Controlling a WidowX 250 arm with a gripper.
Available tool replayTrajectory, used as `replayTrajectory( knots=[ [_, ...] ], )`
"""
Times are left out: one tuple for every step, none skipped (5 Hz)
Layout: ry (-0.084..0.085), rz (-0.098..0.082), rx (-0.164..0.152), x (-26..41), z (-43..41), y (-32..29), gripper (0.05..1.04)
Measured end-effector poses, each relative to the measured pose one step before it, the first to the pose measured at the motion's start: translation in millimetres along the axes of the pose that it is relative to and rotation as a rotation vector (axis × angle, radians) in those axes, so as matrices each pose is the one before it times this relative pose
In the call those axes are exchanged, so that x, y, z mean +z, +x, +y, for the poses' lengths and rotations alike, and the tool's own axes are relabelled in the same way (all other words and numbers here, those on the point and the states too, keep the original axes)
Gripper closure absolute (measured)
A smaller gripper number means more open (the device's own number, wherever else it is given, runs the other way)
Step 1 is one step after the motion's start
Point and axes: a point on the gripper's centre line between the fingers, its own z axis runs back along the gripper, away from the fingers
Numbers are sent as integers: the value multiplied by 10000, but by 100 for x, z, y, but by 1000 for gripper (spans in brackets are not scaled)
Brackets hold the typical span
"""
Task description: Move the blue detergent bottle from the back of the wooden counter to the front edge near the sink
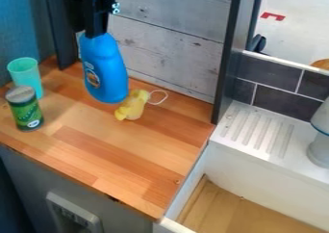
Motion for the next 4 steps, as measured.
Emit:
replayTrajectory(
  knots=[
    [-217,862,-816,-837,-2547,-2329,623],
    [43,507,-670,-2758,-3299,115,623],
    [72,124,-336,-2088,-2166,310,623],
    [283,-2,-118,-1195,-1708,356,623]
  ],
)
